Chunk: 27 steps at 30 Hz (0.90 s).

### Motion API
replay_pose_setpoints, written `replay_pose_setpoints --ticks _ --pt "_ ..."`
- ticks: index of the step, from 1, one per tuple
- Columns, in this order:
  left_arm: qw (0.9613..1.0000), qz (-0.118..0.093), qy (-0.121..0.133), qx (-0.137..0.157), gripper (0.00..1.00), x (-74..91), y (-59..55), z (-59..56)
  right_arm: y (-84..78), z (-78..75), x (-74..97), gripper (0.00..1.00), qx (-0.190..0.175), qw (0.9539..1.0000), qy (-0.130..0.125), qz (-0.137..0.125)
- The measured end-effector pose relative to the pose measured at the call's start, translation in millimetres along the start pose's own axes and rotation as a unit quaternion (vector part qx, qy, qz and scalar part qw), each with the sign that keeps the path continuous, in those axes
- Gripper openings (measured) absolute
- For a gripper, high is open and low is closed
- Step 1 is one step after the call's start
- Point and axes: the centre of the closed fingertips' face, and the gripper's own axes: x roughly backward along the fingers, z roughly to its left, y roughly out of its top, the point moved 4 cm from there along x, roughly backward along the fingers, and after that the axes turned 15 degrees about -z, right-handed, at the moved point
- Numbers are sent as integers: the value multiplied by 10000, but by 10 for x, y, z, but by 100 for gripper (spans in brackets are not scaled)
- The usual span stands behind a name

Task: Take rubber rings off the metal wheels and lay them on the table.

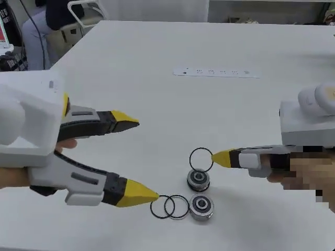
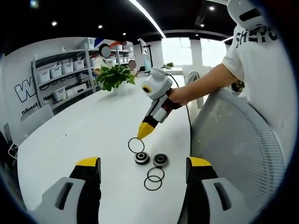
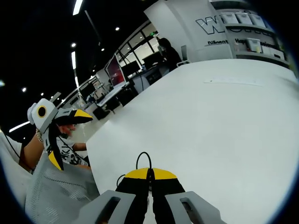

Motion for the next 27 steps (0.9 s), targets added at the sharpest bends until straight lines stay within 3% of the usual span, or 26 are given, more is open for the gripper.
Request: replay_pose_setpoints --ticks 7,13,22,27 --pt "9987 14 492 128 73 249 -76 -5 21 138 -17 0 83 9998 188 -25" --pt "9973 -4 667 314 75 320 -167 -109 -16 264 -57 0 230 9990 365 81" --pt "9936 -40 963 584 77 438 -264 -200 -158 466 -140 0 464 9957 720 357" --pt "9912 -37 1140 672 79 515 -292 -168 -302 547 -176 0 673 9914 918 653"
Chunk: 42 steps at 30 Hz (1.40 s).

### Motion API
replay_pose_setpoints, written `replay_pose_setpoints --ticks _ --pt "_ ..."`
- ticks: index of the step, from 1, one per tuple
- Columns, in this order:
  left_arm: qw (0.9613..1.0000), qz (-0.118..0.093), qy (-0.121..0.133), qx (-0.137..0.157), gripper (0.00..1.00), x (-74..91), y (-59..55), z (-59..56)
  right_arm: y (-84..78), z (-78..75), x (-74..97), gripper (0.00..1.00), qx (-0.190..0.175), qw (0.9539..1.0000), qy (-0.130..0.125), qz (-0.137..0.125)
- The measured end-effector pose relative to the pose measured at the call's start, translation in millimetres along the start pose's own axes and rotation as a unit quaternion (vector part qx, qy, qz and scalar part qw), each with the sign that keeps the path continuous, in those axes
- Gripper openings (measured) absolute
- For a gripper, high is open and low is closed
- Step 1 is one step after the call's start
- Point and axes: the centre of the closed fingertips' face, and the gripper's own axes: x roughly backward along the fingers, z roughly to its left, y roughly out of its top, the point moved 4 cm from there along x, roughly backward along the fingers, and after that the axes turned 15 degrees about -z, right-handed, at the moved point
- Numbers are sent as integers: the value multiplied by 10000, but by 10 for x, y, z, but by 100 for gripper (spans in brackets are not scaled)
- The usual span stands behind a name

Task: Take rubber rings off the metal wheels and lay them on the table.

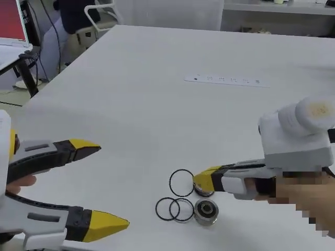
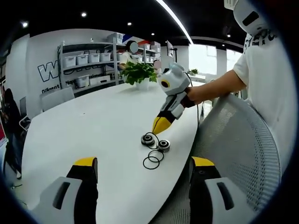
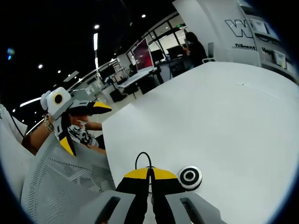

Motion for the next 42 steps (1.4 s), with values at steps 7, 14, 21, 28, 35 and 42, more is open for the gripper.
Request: replay_pose_setpoints --ticks 7,14,21,28,35,42 --pt "9999 28 91 42 79 44 -14 19 -186 33 -95 0 249 9988 183 376" --pt "9999 50 90 96 80 33 -36 10 -328 47 -161 0 577 9959 198 667" --pt "9999 100 68 113 80 28 -62 5 -386 -1 -188 0 700 9945 112 764" --pt "9998 127 49 144 80 22 -78 5 -414 -28 -232 0 899 9928 65 791" --pt "9998 152 32 153 80 18 -89 12 -388 -46 -244 0 943 9929 42 730" --pt "9997 168 23 146 80 18 -89 26 -318 -73 -214 1 956 9935 -4 611"
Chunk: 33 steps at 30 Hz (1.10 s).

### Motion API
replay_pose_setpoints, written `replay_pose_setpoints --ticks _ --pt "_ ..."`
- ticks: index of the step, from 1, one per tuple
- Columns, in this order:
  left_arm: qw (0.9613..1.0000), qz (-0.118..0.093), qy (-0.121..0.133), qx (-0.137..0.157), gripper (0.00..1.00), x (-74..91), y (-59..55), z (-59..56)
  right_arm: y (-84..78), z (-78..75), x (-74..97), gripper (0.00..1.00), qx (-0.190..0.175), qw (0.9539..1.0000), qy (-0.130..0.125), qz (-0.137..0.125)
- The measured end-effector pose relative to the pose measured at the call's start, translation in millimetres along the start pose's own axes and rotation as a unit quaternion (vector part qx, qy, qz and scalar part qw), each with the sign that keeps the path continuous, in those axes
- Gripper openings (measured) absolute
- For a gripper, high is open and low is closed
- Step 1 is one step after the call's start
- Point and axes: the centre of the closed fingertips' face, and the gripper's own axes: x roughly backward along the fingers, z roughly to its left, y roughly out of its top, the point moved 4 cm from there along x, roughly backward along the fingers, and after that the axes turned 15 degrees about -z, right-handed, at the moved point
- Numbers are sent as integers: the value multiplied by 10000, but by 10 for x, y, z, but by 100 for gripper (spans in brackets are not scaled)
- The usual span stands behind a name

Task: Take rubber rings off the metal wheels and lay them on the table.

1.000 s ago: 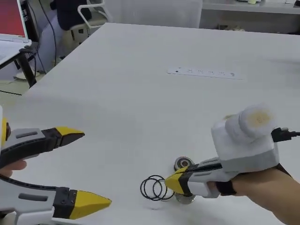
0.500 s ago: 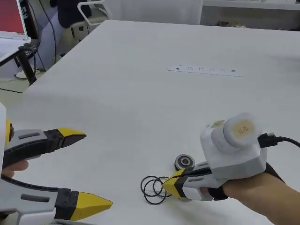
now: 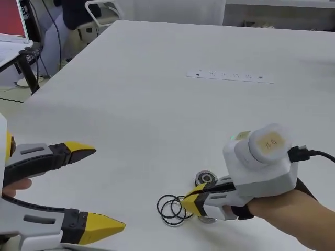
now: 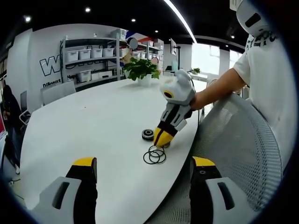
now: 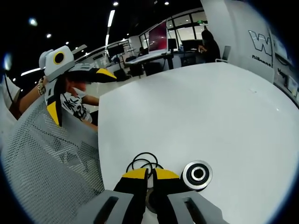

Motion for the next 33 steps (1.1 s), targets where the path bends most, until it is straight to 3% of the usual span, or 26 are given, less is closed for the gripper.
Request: replay_pose_setpoints --ticks 16,21,26,33 --pt "9999 0 -130 -42 80 -79 49 31 245 -142 156 4 -5 9984 -136 -549" --pt "9995 57 -285 -101 80 -132 70 29 310 -230 235 7 17 9970 -202 -754" --pt "9990 89 -397 -183 80 -181 117 69 348 -305 307 10 18 9955 -223 -922" --pt "9977 133 -569 -336 80 -268 193 134 313 -424 396 15 61 9949 -308 -957"
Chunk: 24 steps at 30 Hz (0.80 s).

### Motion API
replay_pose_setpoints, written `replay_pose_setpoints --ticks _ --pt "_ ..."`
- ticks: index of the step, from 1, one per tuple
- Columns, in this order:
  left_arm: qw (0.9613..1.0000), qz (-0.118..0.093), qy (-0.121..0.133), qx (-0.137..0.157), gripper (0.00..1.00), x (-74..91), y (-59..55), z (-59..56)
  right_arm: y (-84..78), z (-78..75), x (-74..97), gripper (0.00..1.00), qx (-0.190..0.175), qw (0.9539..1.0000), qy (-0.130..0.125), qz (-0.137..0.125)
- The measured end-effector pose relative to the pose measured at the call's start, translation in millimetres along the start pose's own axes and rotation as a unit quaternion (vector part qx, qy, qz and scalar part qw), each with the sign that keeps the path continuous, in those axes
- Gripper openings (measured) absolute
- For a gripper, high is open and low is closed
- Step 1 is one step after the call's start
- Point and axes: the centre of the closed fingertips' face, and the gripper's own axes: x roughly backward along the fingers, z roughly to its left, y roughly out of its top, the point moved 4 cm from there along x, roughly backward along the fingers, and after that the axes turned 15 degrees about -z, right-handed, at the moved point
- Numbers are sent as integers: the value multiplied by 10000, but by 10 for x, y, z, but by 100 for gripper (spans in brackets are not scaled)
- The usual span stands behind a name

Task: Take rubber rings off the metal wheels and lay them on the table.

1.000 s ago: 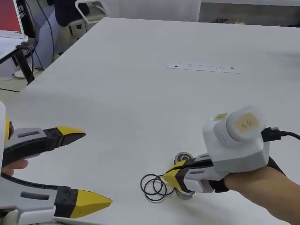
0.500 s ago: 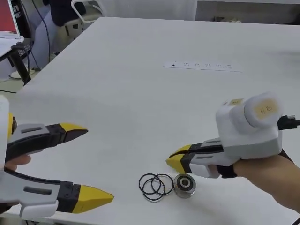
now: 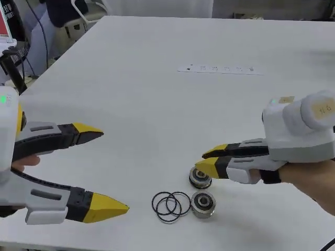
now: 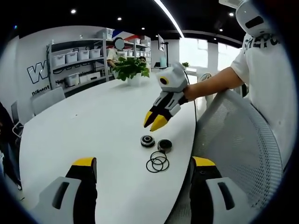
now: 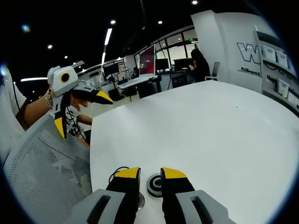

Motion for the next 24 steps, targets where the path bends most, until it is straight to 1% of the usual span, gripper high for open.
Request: replay_pose_setpoints --ticks 3,8,12,20,24 --pt "9999 26 -106 -85 80 -52 37 34 -45 -57 36 15 75 9999 -66 63" --pt "9994 64 -268 -190 80 -142 81 75 -148 -116 77 16 178 9994 -120 267" --pt "9987 91 -415 -286 80 -242 115 109 -242 -120 90 17 233 9987 -50 457" --pt "9970 -15 -680 -373 78 -480 174 150 -361 -184 123 17 273 9972 -15 693" --pt "9961 -86 -784 -384 77 -606 192 166 -399 -192 138 17 279 9966 24 778"
